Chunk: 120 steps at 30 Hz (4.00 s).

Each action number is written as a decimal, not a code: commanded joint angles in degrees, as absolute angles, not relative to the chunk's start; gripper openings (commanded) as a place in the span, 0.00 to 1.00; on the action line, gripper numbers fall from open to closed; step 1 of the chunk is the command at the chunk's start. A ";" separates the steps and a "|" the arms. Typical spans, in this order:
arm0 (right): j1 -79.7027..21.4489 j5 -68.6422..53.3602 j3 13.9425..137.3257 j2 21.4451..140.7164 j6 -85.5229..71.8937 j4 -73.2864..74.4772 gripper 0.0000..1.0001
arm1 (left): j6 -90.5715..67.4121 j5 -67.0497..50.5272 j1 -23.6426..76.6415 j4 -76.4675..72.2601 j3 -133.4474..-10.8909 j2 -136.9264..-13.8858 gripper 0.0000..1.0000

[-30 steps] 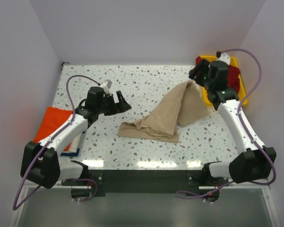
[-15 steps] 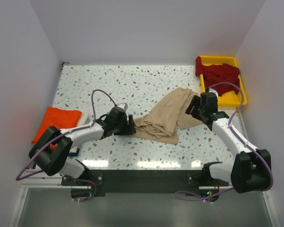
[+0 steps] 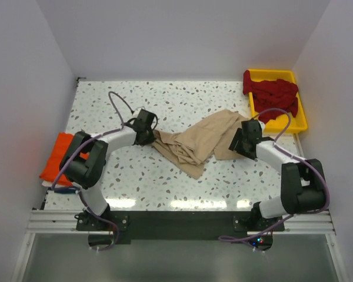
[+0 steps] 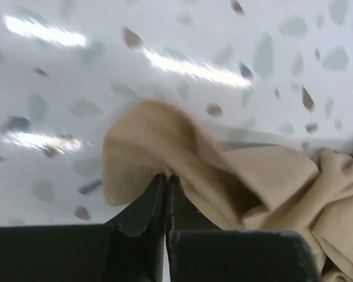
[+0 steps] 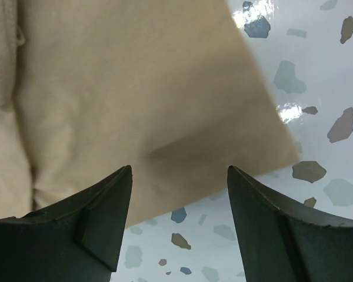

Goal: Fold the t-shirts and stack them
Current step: Flatten the tshirt out

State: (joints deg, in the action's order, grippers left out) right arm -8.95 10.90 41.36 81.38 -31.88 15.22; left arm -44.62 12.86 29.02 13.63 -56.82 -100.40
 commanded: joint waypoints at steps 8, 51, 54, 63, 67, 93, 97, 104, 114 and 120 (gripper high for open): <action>-8.79 9.76 46.23 88.15 -32.34 11.52 0.72 | -37.45 15.29 14.24 19.42 -79.95 -112.40 0.00; -14.77 6.06 44.74 74.97 -30.06 19.25 0.04 | -33.13 7.91 20.39 18.81 -71.45 -108.98 0.28; -14.77 5.80 44.82 74.80 -30.15 19.25 0.04 | -33.13 8.96 20.48 19.34 -71.72 -109.86 0.28; -14.85 5.45 44.74 74.88 -30.41 19.07 0.04 | -32.87 9.49 20.92 19.16 -71.02 -110.04 0.34; -14.85 5.36 44.74 74.88 -30.59 18.90 0.04 | -32.96 9.67 21.36 19.34 -70.40 -109.16 0.27; -13.63 6.68 48.69 66.72 -28.48 27.23 0.00 | -32.78 9.41 17.23 24.08 -66.71 -95.72 0.00; -12.48 6.24 54.47 63.46 -27.95 31.02 0.00 | -31.29 8.61 14.68 26.01 -67.85 -90.80 0.00; -10.46 8.08 70.82 60.29 -26.19 39.28 0.00 | -27.08 11.24 10.64 32.34 -76.19 -78.69 0.00; -10.02 11.95 93.06 55.73 -24.09 50.61 0.00 | -22.76 12.13 8.00 41.48 -88.94 -64.26 0.00; -10.02 15.82 103.53 55.63 -23.03 52.47 0.00 | -23.12 11.78 8.00 43.68 -97.20 -62.14 0.00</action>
State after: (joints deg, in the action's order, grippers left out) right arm -10.41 12.38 99.44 55.61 -24.86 50.85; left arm -24.47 11.11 8.49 41.60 -93.38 -61.23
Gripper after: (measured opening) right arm 0.051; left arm 0.066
